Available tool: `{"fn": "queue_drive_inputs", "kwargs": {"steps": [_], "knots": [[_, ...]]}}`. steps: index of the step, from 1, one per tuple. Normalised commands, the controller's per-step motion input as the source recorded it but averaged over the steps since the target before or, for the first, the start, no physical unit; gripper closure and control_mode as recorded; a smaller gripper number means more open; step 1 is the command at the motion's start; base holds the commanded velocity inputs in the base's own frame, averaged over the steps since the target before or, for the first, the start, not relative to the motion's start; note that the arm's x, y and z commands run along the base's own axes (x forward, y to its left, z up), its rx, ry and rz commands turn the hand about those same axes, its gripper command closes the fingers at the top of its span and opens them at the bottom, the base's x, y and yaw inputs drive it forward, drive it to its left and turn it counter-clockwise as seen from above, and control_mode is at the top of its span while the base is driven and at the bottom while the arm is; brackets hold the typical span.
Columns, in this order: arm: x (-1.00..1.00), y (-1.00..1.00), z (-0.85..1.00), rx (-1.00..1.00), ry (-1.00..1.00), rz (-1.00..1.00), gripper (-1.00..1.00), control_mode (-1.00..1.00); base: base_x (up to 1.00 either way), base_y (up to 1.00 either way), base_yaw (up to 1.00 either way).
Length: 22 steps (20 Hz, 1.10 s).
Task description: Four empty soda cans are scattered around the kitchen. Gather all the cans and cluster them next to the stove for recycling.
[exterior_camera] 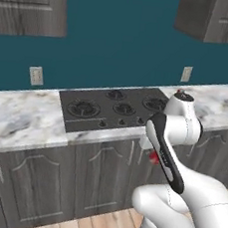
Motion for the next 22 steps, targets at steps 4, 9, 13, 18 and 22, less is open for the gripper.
{"fn": "queue_drive_inputs", "kwargs": {"steps": [4, 9, 13, 18, 22], "knots": [[0.0, 0.0, 0.0, 0.0, 0.0, 0.0, 1.0, 1.0, 0.42, -0.51, -0.18], [0.0, 0.0, 0.0, 0.0, 0.0, 0.0, 1.0, 1.0, 0.53, -0.43, -0.16], [0.0, 0.0, 0.0, 0.0, 0.0, 0.0, 1.0, 1.0, 0.48, -0.44, -0.13], [0.0, 0.0, 0.0, 0.0, 0.0, 0.0, 1.0, 1.0, 0.44, -0.44, -0.14], [0.0, 0.0, 0.0, 0.0, 0.0, 0.0, 1.0, 1.0, 0.41, -0.46, -0.13]]}}
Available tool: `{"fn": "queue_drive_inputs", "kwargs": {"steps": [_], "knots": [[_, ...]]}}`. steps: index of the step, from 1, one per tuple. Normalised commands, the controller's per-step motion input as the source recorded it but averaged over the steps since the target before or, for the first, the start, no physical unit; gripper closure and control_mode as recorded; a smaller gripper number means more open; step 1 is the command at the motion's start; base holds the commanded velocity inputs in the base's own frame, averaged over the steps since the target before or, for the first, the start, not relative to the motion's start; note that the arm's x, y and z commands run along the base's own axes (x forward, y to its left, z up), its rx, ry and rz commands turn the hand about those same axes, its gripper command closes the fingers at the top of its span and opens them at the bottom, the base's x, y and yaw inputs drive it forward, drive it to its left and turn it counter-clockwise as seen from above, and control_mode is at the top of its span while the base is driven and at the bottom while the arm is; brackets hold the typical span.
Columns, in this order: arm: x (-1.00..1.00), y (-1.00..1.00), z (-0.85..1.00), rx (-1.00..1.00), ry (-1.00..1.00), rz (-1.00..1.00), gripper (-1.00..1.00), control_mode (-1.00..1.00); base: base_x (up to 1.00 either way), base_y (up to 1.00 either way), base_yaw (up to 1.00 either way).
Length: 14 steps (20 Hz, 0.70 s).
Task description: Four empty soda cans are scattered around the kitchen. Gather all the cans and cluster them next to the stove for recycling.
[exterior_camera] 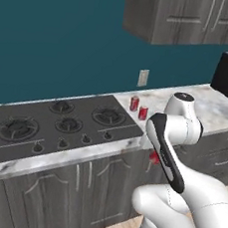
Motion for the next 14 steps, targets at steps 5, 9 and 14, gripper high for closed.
{"fn": "queue_drive_inputs", "kwargs": {"steps": [5, 9, 14], "knots": [[0.0, 0.0, 0.0, 0.0, 0.0, 0.0, 1.0, 1.0, 0.36, -0.47, -0.11], [0.0, 0.0, 0.0, 0.0, 0.0, 0.0, 1.0, 1.0, 0.41, -0.42, -0.08], [0.0, 0.0, 0.0, 0.0, 0.0, 0.0, 1.0, 1.0, 0.39, -0.39, -0.02]]}}
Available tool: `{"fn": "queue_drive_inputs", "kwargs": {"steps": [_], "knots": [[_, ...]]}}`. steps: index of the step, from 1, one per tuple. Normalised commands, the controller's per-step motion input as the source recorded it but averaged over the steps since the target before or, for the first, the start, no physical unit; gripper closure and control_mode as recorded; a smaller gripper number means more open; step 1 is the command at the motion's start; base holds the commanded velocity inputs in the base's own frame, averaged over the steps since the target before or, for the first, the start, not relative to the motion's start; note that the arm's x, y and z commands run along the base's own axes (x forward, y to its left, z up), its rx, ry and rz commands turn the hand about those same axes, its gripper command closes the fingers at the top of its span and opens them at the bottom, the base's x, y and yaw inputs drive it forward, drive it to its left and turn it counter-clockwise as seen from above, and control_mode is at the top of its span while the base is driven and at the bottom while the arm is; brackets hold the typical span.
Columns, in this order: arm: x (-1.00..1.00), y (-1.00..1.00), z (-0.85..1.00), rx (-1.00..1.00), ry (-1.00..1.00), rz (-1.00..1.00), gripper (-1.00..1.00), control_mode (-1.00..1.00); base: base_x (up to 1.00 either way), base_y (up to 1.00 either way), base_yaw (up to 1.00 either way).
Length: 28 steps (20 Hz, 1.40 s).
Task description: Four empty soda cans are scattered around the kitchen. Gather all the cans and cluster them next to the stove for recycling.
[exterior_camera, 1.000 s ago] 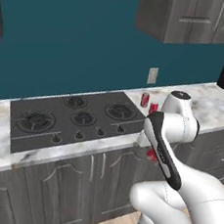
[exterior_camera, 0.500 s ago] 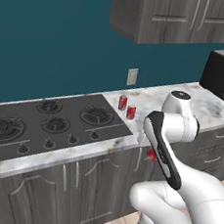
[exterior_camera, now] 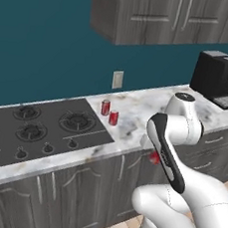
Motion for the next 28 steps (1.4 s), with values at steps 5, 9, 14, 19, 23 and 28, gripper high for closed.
{"fn": "queue_drive_inputs", "kwargs": {"steps": [5, 9, 14, 19, 23, 28], "knots": [[0.0, 0.0, 0.0, 0.0, 0.0, 0.0, 1.0, 1.0, 0.44, -0.31, 0.0], [0.0, 0.0, 0.0, 0.0, 0.0, 0.0, 1.0, 1.0, 0.51, -0.24, 0.0], [0.0, 0.0, 0.0, 0.0, 0.0, 0.0, 1.0, 1.0, 0.51, -0.19, 0.0], [0.0, 0.0, 0.0, 0.0, 0.0, 0.0, 1.0, 1.0, 0.48, -0.22, 0.0], [0.0, 0.0, 0.0, 0.0, 0.0, 0.0, 1.0, 1.0, 0.39, -0.28, 0.01], [0.0, 0.0, 0.0, 0.0, 0.0, 0.0, 1.0, 1.0, 0.4, -0.21, 0.02]]}}
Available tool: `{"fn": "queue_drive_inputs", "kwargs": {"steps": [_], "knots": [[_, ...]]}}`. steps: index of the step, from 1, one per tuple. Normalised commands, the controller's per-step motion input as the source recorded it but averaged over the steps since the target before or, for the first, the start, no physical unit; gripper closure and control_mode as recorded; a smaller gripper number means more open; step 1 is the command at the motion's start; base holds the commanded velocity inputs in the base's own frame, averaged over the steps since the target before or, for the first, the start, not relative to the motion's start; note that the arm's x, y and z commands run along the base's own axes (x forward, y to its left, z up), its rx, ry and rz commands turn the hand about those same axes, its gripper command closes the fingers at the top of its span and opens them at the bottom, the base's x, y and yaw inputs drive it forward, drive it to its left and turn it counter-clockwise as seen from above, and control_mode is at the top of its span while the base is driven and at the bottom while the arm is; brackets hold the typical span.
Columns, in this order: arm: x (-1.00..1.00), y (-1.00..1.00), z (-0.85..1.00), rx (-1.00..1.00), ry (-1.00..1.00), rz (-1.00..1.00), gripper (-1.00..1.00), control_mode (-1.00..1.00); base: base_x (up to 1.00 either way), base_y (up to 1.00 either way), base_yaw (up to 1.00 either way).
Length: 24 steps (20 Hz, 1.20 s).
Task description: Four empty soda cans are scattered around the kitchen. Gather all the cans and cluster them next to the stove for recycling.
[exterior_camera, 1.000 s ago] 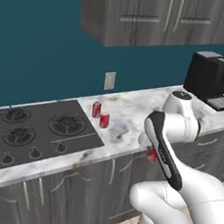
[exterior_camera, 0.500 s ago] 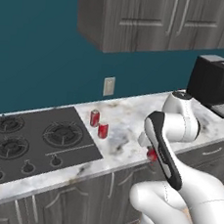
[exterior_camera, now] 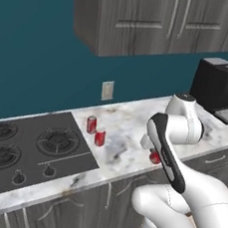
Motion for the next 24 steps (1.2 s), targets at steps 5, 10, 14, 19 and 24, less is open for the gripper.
{"fn": "queue_drive_inputs", "kwargs": {"steps": [5, 10, 14, 19, 24], "knots": [[0.0, 0.0, 0.0, 0.0, 0.0, 0.0, 1.0, 1.0, 0.39, -0.14, 0.05], [0.0, 0.0, 0.0, 0.0, 0.0, 0.0, 1.0, 1.0, 0.24, -0.15, 0.05], [0.0, 0.0, 0.0, 0.0, 0.0, 0.0, 1.0, 1.0, 0.19, -0.13, 0.04], [0.17, 0.0, -0.09, 0.0, 0.11, 0.03, 1.0, -1.0, 0.11, -0.01, 0.01], [0.22, 0.0, -0.16, 0.0, 0.16, 0.16, 1.0, -1.0, 0.0, 0.0, 0.0]]}}
